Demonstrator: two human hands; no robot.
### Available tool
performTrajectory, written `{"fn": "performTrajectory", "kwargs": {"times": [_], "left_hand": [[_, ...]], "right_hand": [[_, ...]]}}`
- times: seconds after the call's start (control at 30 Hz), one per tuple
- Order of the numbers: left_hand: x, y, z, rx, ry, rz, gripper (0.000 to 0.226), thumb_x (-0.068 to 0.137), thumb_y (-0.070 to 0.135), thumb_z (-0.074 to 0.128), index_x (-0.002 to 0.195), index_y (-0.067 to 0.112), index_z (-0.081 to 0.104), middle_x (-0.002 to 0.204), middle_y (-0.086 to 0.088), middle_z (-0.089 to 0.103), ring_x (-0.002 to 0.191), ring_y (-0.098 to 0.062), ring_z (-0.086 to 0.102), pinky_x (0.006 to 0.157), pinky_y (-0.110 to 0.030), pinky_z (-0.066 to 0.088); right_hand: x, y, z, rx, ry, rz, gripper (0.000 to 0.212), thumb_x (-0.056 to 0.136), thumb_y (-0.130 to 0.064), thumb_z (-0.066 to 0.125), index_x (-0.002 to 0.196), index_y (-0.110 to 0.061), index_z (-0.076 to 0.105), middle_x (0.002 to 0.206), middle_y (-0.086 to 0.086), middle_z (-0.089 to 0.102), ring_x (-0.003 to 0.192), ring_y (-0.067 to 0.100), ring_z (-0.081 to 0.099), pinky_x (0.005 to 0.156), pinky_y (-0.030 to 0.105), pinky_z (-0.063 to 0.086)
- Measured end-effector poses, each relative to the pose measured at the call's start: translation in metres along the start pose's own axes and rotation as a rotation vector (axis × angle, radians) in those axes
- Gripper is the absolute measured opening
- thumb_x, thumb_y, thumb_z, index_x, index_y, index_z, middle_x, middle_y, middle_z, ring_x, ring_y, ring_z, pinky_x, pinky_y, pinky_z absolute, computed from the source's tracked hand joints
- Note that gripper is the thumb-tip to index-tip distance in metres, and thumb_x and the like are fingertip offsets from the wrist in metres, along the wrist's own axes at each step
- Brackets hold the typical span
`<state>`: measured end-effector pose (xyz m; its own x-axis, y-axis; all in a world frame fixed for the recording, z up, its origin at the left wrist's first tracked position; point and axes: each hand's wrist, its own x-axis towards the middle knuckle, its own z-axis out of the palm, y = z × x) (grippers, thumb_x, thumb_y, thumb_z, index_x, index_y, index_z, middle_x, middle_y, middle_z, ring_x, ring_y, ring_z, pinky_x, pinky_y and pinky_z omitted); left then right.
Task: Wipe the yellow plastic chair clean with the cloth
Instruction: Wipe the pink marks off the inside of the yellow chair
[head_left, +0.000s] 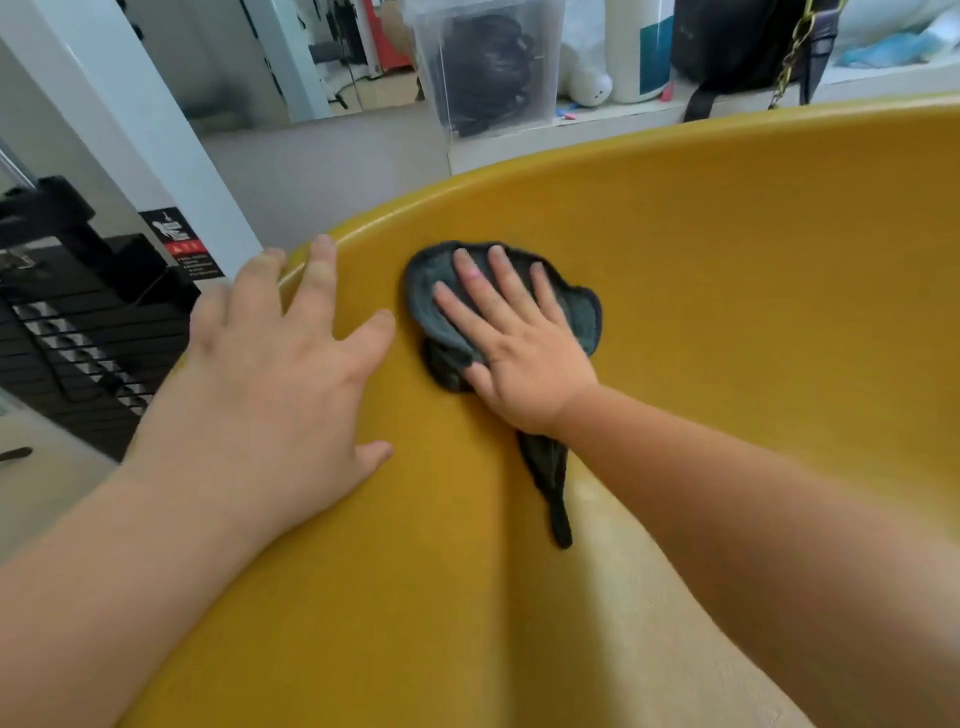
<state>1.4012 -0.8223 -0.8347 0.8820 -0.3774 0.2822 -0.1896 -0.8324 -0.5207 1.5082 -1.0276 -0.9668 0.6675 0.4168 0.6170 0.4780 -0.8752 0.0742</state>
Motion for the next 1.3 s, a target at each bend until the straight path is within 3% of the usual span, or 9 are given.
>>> {"fn": "performTrajectory", "kwargs": {"times": [0.13, 0.3, 0.37, 0.53, 0.73, 0.87, 0.97, 1.1, 1.3], "left_hand": [[0.0, 0.004, 0.001, 0.054, -0.054, 0.017, 0.093, 0.05, 0.07, 0.08, 0.129, 0.024, 0.064, 0.153, -0.031, 0.029, 0.128, -0.052, 0.033, 0.092, -0.065, 0.038], [-0.008, 0.012, -0.006, 0.115, -0.138, -0.016, 0.06, 0.065, 0.063, 0.073, 0.111, 0.024, 0.07, 0.159, -0.03, 0.017, 0.135, -0.054, 0.022, 0.101, -0.065, 0.031], [-0.007, 0.01, -0.006, 0.044, -0.104, -0.028, 0.051, 0.065, 0.053, 0.078, 0.101, 0.018, 0.071, 0.156, -0.031, 0.027, 0.131, -0.055, 0.027, 0.1, -0.067, 0.032], [-0.006, 0.008, -0.001, -0.11, -0.008, -0.033, 0.035, 0.068, 0.03, 0.076, 0.092, 0.006, 0.067, 0.145, -0.03, 0.046, 0.127, -0.057, 0.036, 0.096, -0.068, 0.033], [-0.007, 0.01, -0.004, -0.083, -0.01, -0.029, 0.037, 0.068, 0.035, 0.073, 0.089, 0.005, 0.068, 0.148, -0.027, 0.044, 0.131, -0.056, 0.034, 0.101, -0.069, 0.03], [-0.008, 0.012, -0.011, 0.014, -0.065, -0.021, 0.051, 0.07, 0.052, 0.069, 0.099, 0.01, 0.069, 0.151, -0.025, 0.04, 0.137, -0.054, 0.027, 0.107, -0.073, 0.022], [-0.024, 0.027, -0.018, 0.099, -0.139, 0.045, 0.058, 0.078, 0.062, 0.054, 0.117, 0.021, 0.065, 0.157, -0.019, 0.035, 0.145, -0.048, 0.018, 0.111, -0.072, 0.012], [-0.065, 0.048, -0.015, 0.049, -0.184, 0.183, 0.051, 0.076, 0.05, 0.066, 0.11, 0.013, 0.071, 0.145, -0.025, 0.049, 0.14, -0.049, 0.033, 0.108, -0.073, 0.017], [-0.084, 0.065, -0.011, -0.107, -0.222, 0.166, 0.039, 0.066, 0.037, 0.081, 0.091, 0.008, 0.071, 0.123, -0.029, 0.063, 0.124, -0.051, 0.051, 0.1, -0.072, 0.033]], "right_hand": [[-0.029, 0.102, -0.025, -0.156, -0.034, 0.346, 0.087, 0.089, -0.039, 0.051, 0.163, -0.026, 0.007, 0.172, 0.011, -0.001, 0.157, 0.036, -0.004, 0.125, 0.056, -0.007], [-0.003, 0.086, -0.038, -0.035, 0.1, 0.81, 0.082, 0.093, -0.035, 0.044, 0.163, -0.014, 0.007, 0.169, 0.022, 0.0, 0.155, 0.047, -0.003, 0.123, 0.064, 0.0], [0.032, 0.044, -0.034, 0.041, 0.112, 0.745, 0.086, 0.089, -0.038, 0.048, 0.163, -0.015, 0.012, 0.17, 0.02, 0.005, 0.154, 0.051, 0.0, 0.122, 0.067, 0.001], [0.046, -0.08, -0.012, 0.353, 0.132, 0.197, 0.075, 0.094, -0.036, 0.043, 0.162, -0.021, 0.015, 0.171, 0.009, 0.006, 0.157, 0.037, -0.008, 0.125, 0.059, -0.003], [-0.109, -0.023, 0.015, 0.1, -0.225, 0.177, 0.076, 0.095, -0.045, 0.036, 0.163, -0.033, 0.003, 0.17, 0.001, -0.002, 0.158, 0.031, 0.0, 0.127, 0.044, -0.001], [-0.201, 0.062, -0.013, -0.112, -0.404, 0.397, 0.078, 0.094, -0.049, 0.033, 0.161, -0.034, -0.004, 0.17, 0.0, -0.005, 0.158, 0.024, -0.007, 0.126, 0.041, -0.005], [-0.224, 0.109, -0.044, -0.132, -0.44, 0.753, 0.078, 0.093, -0.054, 0.022, 0.163, -0.029, 0.001, 0.17, 0.005, -0.016, 0.157, 0.028, -0.013, 0.127, 0.046, -0.006], [-0.181, 0.049, -0.033, -0.004, -0.352, 1.171, 0.077, 0.098, -0.05, 0.028, 0.164, -0.019, 0.005, 0.169, 0.021, -0.008, 0.155, 0.045, -0.006, 0.124, 0.058, 0.0], [-0.142, -0.118, -0.035, 0.427, -0.559, 0.431, 0.067, 0.096, -0.059, 0.002, 0.159, -0.042, -0.014, 0.165, -0.007, -0.029, 0.152, 0.024, -0.031, 0.124, 0.041, -0.017]]}}
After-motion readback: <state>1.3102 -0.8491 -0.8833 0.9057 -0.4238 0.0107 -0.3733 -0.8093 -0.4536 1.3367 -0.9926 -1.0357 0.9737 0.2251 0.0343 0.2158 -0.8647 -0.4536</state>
